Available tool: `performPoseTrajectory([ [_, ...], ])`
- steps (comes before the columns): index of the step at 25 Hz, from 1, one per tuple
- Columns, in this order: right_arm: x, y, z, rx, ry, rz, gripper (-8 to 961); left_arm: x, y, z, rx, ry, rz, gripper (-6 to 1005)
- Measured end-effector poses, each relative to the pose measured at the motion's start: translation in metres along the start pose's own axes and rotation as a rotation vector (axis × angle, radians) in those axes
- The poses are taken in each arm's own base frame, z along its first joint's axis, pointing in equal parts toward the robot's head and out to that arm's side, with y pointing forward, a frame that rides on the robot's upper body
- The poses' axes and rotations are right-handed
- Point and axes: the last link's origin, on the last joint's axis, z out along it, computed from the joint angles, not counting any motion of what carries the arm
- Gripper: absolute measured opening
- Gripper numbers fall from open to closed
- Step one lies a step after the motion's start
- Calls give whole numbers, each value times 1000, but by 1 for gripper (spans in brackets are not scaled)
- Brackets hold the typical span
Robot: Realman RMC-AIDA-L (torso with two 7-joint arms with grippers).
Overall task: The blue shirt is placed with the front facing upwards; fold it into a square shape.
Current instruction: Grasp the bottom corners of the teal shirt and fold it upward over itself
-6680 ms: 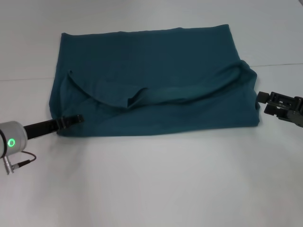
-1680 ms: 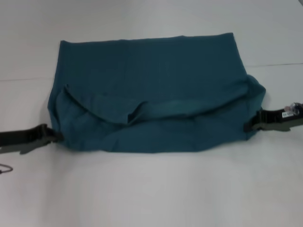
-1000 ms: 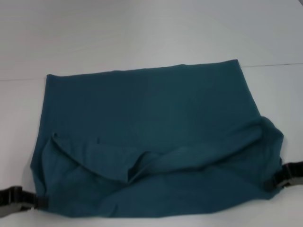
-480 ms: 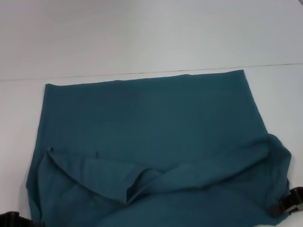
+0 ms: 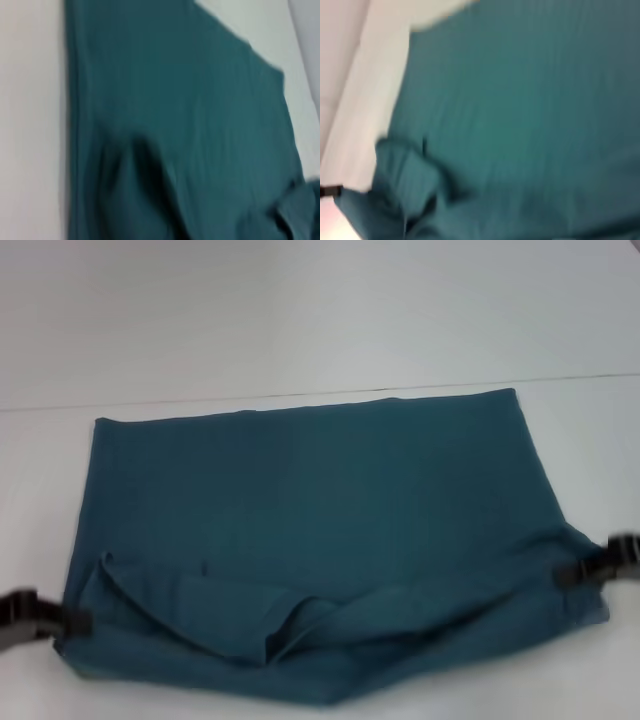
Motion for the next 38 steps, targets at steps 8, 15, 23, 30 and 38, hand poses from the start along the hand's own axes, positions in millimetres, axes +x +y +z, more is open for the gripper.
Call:
performPoseTrajectory([
  [8, -36, -6, -10, 59, -198, 39, 35, 60, 26, 18, 103, 47, 46, 7],
  [15, -66, -6, -11, 124, -314, 59, 36, 100, 54, 34, 170, 92, 109, 6],
  [23, -104, 9, 11, 214, -381, -7, 36, 129, 70, 51, 249, 166, 173, 6],
  [30, -116, 14, 47, 327, -425, -93, 35, 137, 69, 75, 320, 280, 248, 6],
  [38, -118, 9, 78, 425, -455, -126, 35, 140, 68, 90, 353, 380, 248, 6],
])
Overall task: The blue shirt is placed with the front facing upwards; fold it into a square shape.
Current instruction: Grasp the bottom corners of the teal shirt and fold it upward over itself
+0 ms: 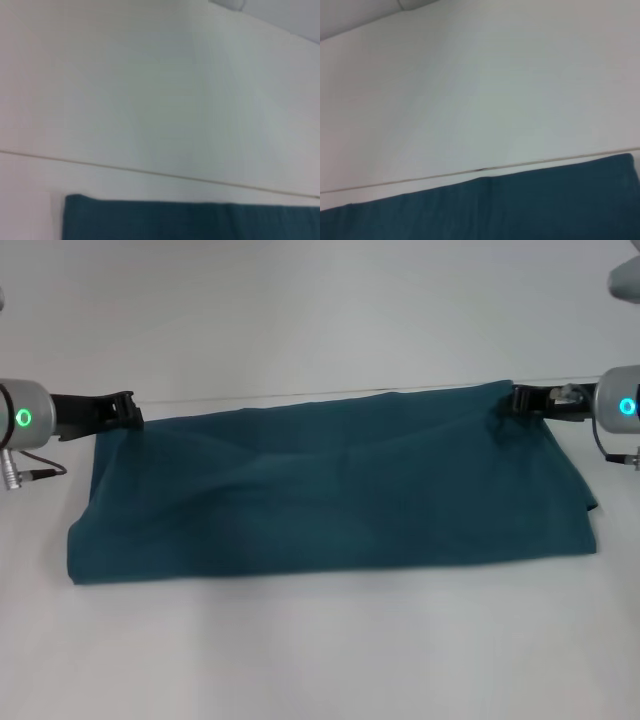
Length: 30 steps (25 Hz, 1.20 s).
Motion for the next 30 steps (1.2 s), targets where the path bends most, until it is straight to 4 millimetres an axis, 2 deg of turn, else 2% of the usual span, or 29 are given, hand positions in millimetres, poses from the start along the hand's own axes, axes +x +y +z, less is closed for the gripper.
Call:
performPoseTrajectory([
  [7, -14, 10, 12, 53, -45, -54, 36, 4, -1, 6, 32, 41, -28, 6],
  [16, -39, 19, 13, 71, -116, -65, 35, 21, 0, 4, 50, 107, -45, 6],
  [19, -39, 21, 15, 79, -118, -75, 36, 24, 5, 6, 54, 113, -17, 7],
  [30, -31, 15, 25, 168, -142, -126, 35, 16, 10, 19, 98, 134, 30, 7],
])
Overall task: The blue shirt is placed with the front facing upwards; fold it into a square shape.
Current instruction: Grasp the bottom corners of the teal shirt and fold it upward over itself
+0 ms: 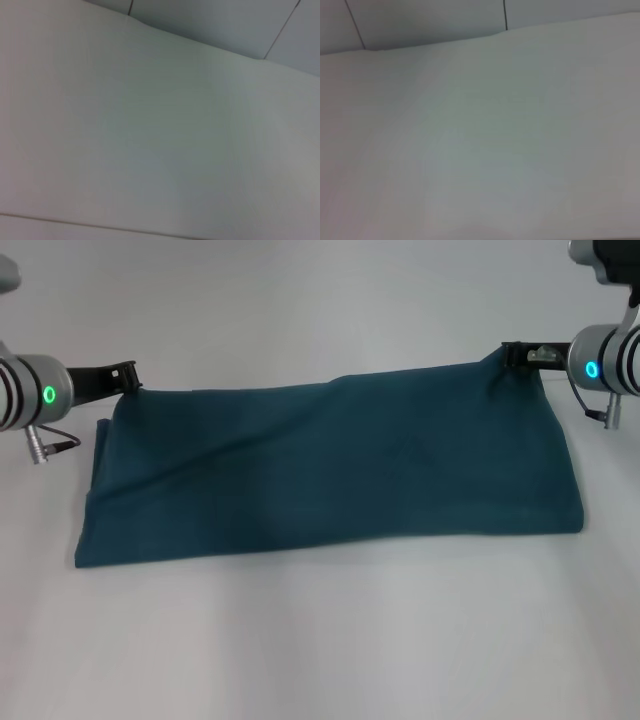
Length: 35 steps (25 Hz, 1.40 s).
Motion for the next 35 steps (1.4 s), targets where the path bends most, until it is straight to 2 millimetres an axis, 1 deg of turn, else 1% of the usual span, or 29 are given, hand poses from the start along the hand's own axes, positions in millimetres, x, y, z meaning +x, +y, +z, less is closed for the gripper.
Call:
performPoseTrajectory([
  [4, 0, 1, 3, 20, -16, -11, 35, -3, -1, 3, 19, 15, 2, 7],
  [15, -8, 15, 7, 16, -28, -64, 36, -4, 1, 5, 31, 40, -1, 7],
  [29, -8, 15, 7, 19, -27, -77, 36, -3, 0, 5, 42, 53, 0, 6],
  [35, -11, 18, 7, 17, -12, -160, 35, -3, 5, 7, 29, 52, 22, 7],
])
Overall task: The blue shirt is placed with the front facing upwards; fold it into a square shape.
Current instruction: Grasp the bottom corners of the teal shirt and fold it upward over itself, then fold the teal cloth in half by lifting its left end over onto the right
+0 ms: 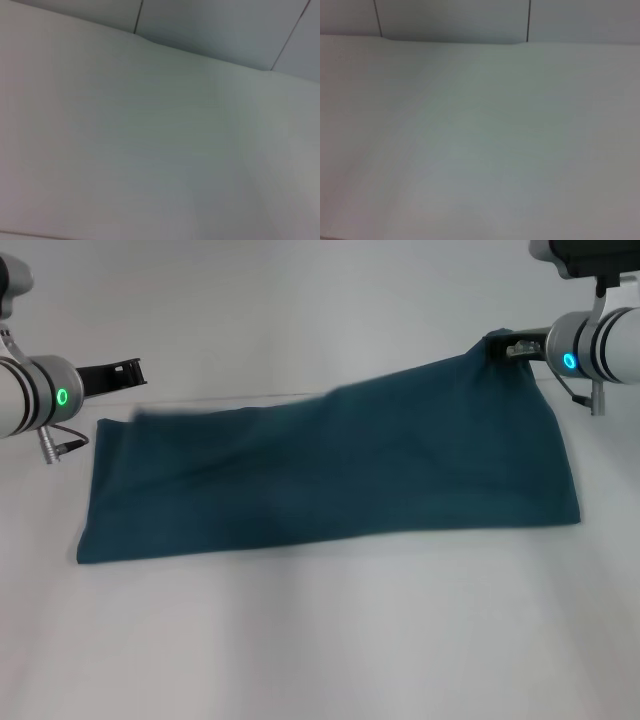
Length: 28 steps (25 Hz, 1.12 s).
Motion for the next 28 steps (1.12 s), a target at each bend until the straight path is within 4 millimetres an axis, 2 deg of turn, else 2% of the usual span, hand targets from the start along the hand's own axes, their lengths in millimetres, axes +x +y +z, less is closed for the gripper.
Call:
performPoseTrajectory([
  [2, -4, 0, 0, 7, -9, -15, 35, 0, 0, 0, 3, 8, -20, 7],
  [5, -11, -3, -1, 13, -22, -19, 222, 0, -1, 0, 10, 18, -51, 125],
  [7, -16, -6, -2, 18, -32, -21, 271, 0, -3, 0, 12, 21, -64, 204],
  [15, -24, -24, -12, -14, -14, 88, 469, -4, -9, -2, 13, 18, -118, 400],
  [18, -15, -34, -26, -85, 1, 179, 590, -3, -17, -9, -7, 26, -167, 516],
  [23, 15, -47, -58, -230, 8, 302, 785, -2, -27, -30, -88, 35, -252, 725],
  [26, 36, -52, -77, -356, 23, 387, 897, -9, -35, -42, -144, 7, -309, 864],
  [28, 49, -55, -89, -436, 32, 432, 914, -16, -40, -49, -184, -24, -350, 894],
])
